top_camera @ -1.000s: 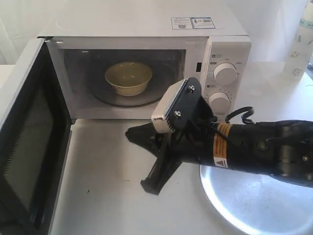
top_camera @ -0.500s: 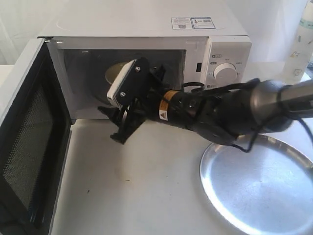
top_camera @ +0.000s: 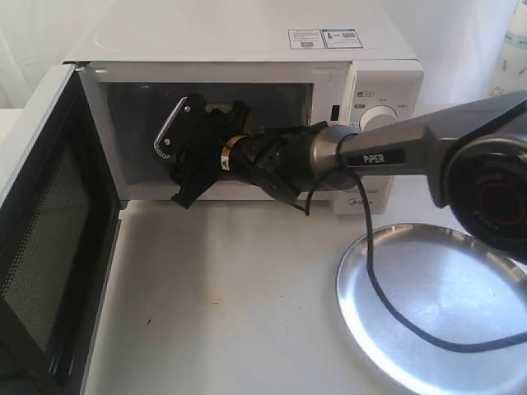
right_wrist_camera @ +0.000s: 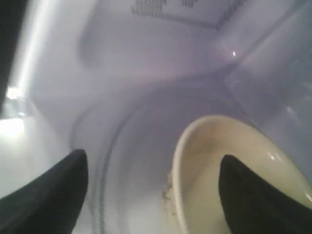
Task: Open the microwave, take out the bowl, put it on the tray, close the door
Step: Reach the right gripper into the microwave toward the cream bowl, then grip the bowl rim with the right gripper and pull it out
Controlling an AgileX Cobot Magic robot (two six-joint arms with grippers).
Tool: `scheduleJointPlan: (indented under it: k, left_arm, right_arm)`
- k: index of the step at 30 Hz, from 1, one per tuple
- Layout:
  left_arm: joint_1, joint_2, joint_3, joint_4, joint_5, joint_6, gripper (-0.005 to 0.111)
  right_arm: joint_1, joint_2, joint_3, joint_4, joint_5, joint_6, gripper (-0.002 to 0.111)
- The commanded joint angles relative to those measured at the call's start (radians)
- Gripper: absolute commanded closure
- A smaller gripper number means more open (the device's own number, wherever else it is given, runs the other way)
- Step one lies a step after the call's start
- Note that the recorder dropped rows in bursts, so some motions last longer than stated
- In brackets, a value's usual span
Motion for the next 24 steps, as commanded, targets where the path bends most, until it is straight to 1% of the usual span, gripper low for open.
scheduleJointPlan:
  k: [1,3,4,5,7,8,11,16,20,24]
  left_arm:
    - [-0.005,-0.002,-0.003,-0.005,0.003,0.0,0.107]
    - [-0.005,-0.002,-0.003,-0.005,0.003,0.0,0.107]
    - [-0.005,-0.002,-0.003,-0.005,0.003,0.0,0.107]
    - [-0.005,-0.002,-0.003,-0.005,0.003,0.0,0.107]
    - [-0.005,-0.002,-0.003,-0.005,0.003,0.0,0.107]
    - [-0.005,-0.002,-0.003,-0.005,0.003,0.0,0.107]
    - [-0.005,-0.002,-0.003,-0.005,0.003,0.0,0.107]
    - [-0.005,-0.002,-0.003,-0.005,0.003,0.0,0.107]
    - [-0.005,-0.002,-0.003,-0.005,0.003,0.0,0.107]
    - [-0.005,-0.002,-0.003,-0.005,0.003,0.0,0.107]
  right_arm:
    - [-0.018,0.04,-0.063,0.017,0.088,-0.008,0.057]
    - [-0.015,0.038,-0.063,0.017,0.088,-0.008,0.082]
    - [-0.014,0.036,-0.063,0.017,0.088,0.024,0.096]
    - [-0.01,0.033,-0.063,0.017,0.086,0.054,0.107]
    - [-0.003,0.03,-0.063,0.011,0.075,0.132,0.108]
    - [-0.001,0.026,-0.063,0.008,0.08,0.134,0.108]
    - [0.015,0.003,-0.063,0.008,0.169,0.134,0.108]
    - [0.069,-0.065,-0.063,0.019,0.42,0.154,0.108]
    - [0.138,-0.114,-0.063,0.03,0.588,0.07,0.108]
    - [0.215,-0.172,-0.063,0.115,0.743,0.043,0.108]
